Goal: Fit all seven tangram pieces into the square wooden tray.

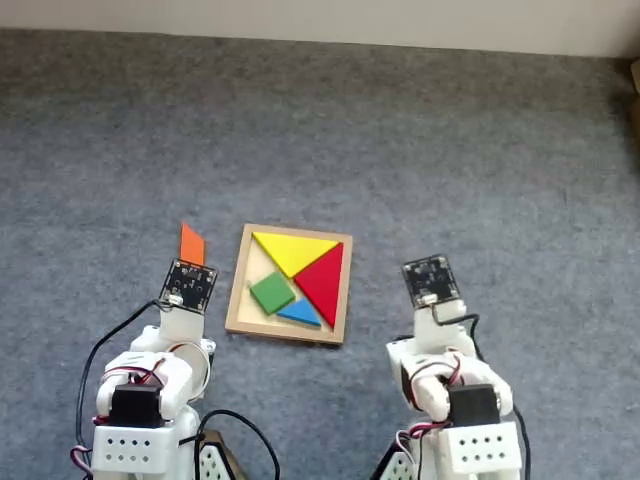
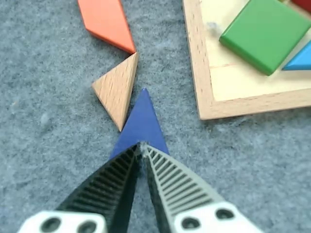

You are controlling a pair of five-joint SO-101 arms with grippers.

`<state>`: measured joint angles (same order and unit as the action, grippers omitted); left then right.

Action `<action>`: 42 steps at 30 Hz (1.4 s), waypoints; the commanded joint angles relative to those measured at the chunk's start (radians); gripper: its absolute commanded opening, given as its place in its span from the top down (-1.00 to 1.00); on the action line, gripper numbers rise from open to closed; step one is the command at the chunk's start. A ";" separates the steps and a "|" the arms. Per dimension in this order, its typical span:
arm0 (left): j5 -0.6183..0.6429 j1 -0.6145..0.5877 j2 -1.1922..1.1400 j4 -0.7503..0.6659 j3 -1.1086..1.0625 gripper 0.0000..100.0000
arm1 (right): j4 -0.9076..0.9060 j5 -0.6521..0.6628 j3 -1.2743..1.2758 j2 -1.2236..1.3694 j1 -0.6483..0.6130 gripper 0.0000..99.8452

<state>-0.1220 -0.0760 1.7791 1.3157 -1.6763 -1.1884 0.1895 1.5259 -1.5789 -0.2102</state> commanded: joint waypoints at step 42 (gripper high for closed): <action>-0.367 -0.213 -0.909 -0.031 0.766 0.48 | 0.073 -0.078 0.259 -0.236 0.016 0.99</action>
<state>-0.4887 -0.2754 1.0303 1.3418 -0.9766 -1.1362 0.1174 1.6763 -1.8151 -0.2148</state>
